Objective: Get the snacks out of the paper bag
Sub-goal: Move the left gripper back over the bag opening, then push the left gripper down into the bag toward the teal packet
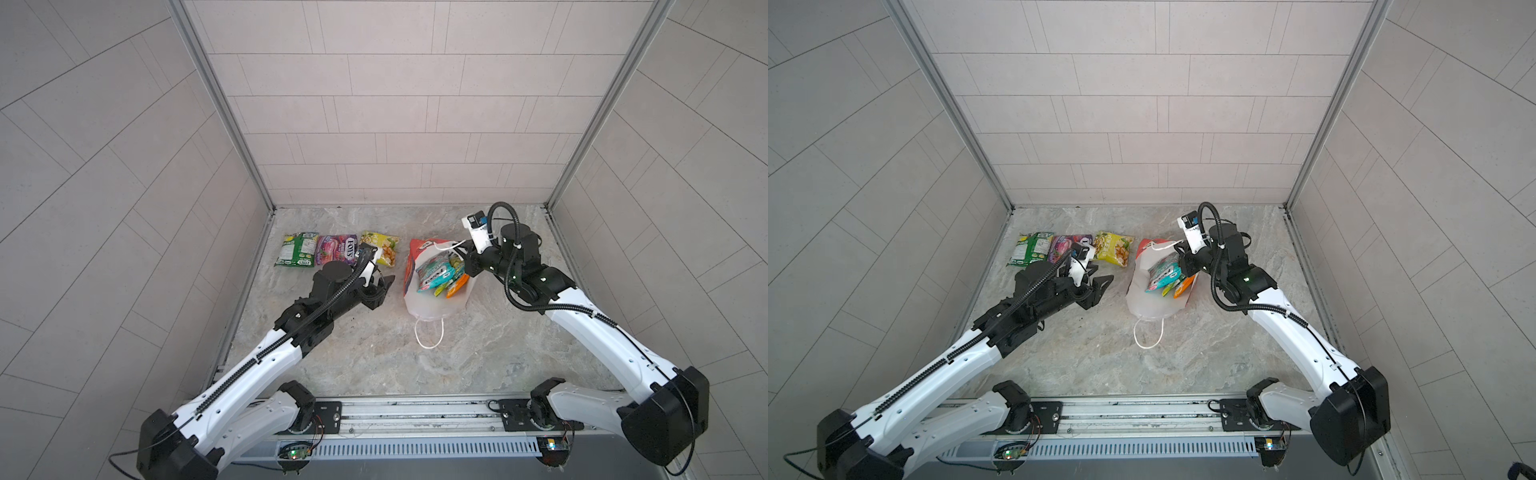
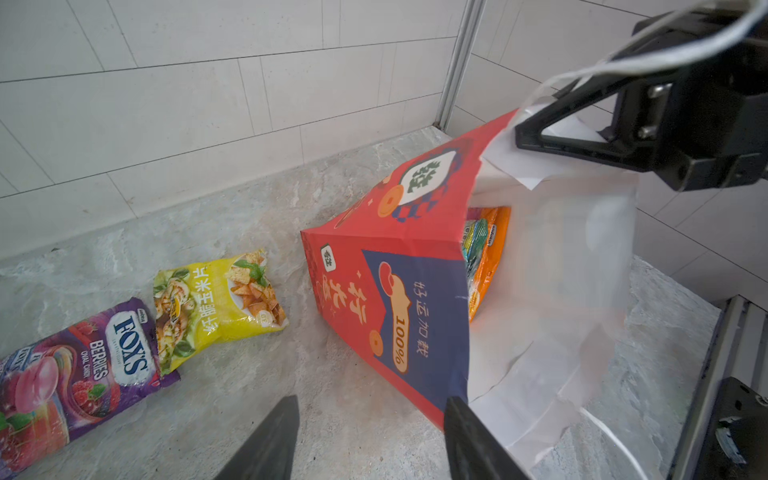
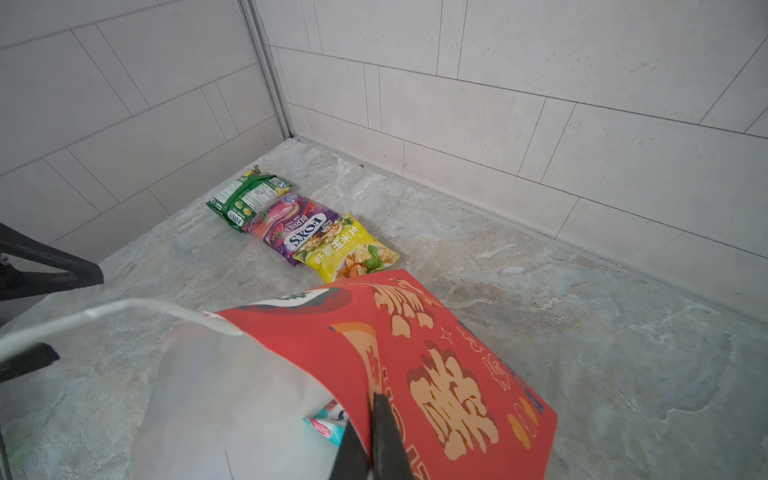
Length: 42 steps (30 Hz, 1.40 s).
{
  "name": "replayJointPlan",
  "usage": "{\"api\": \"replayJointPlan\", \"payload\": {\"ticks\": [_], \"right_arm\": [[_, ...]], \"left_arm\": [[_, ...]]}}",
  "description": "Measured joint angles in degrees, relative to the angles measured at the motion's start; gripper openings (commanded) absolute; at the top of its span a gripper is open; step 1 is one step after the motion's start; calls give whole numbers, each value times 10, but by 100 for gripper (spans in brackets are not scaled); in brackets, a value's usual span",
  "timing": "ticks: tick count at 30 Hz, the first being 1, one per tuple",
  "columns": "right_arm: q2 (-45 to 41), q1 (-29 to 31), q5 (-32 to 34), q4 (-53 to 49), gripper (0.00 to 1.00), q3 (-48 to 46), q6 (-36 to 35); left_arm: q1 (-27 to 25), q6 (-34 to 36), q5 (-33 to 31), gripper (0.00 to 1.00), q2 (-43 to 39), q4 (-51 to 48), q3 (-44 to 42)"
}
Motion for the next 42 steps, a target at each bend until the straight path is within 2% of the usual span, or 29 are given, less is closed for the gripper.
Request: {"api": "replayJointPlan", "payload": {"ticks": [6, 15, 30, 34, 42], "right_arm": [[16, 49, 49, -40, 0, 19, -37], [13, 55, 66, -33, 0, 4, -42], [-13, 56, 61, -30, 0, -6, -25], [-14, 56, 60, -29, 0, -7, -16], [-13, 53, 60, -28, 0, -7, 3]], "left_arm": [[-36, 16, 18, 61, -1, 0, 1], [-85, 47, 24, 65, 6, 0, 3], [-126, 113, 15, 62, 131, 14, 66], [-148, 140, 2, 56, 158, 17, 83], [-177, 190, -40, 54, 216, 23, 91]]}}
